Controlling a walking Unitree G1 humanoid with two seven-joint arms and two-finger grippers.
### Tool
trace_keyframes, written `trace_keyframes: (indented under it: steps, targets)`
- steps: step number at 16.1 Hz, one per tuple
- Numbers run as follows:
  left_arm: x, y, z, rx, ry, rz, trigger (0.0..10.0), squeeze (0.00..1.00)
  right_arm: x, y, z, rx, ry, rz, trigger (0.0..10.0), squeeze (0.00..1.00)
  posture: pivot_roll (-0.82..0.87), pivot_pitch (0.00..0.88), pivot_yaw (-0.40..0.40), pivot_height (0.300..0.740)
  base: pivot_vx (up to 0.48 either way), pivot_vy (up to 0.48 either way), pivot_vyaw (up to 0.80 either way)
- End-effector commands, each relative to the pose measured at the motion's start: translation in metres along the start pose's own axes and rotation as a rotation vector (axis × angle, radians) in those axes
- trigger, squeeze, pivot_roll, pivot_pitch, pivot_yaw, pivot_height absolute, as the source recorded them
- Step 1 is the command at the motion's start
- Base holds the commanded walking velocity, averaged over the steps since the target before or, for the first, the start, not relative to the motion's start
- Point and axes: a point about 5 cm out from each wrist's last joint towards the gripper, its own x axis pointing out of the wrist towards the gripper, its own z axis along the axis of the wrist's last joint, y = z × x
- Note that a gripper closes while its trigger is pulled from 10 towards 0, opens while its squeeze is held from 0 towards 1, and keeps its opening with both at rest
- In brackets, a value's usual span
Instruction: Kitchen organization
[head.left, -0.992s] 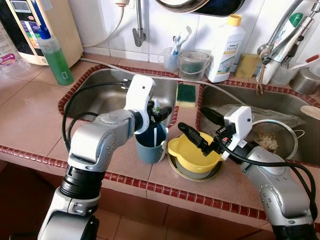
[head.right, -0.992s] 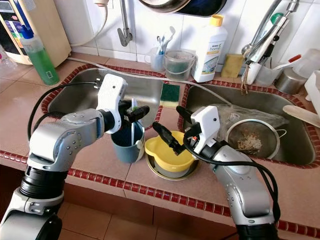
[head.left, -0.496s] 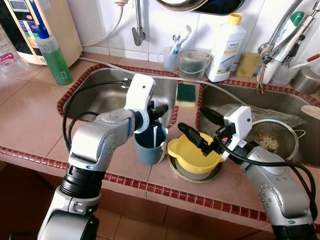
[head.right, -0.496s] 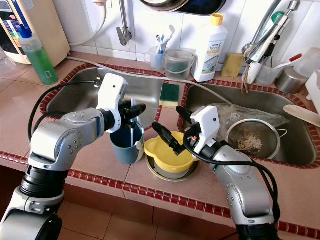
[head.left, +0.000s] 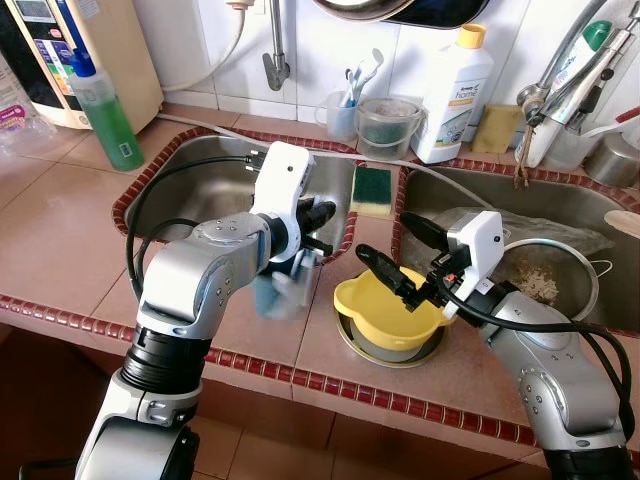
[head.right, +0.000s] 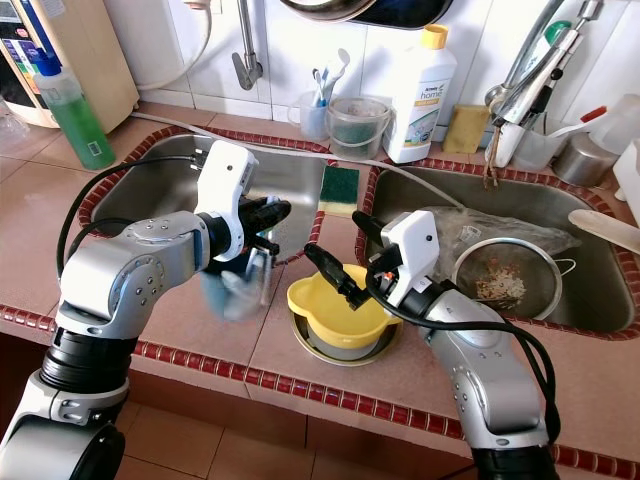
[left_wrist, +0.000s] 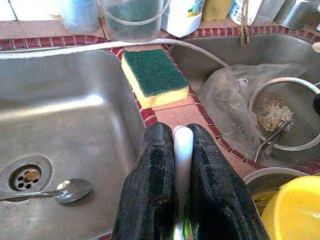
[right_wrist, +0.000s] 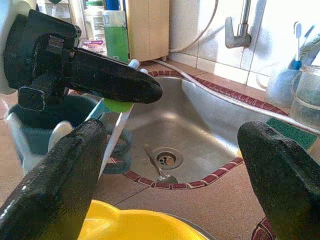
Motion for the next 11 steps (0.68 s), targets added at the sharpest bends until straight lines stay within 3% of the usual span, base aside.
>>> trace_keyframes:
  steps: [1,9,11]
  targets:
    - [-0.001,-0.003,0.005,0.017,-0.009,-0.015,0.0,0.0,0.001,0.0,0.002,-0.014,-0.005,0.005,10.0,0.0,-0.08,0.077,0.051,0.74,0.0,0.0,0.0]
    - [-0.004,-0.001,0.011,0.018,-0.032,-0.009,0.0,0.0,0.003,0.0,0.003,-0.017,-0.004,0.013,10.0,0.0,-0.08,0.074,0.044,0.74,0.0,0.0,0.0]
    - [-0.009,0.005,0.021,0.024,-0.063,0.017,0.0,0.0,0.003,-0.001,0.002,-0.016,-0.002,0.016,10.0,0.0,-0.07,0.078,0.039,0.74,0.0,0.0,0.0]
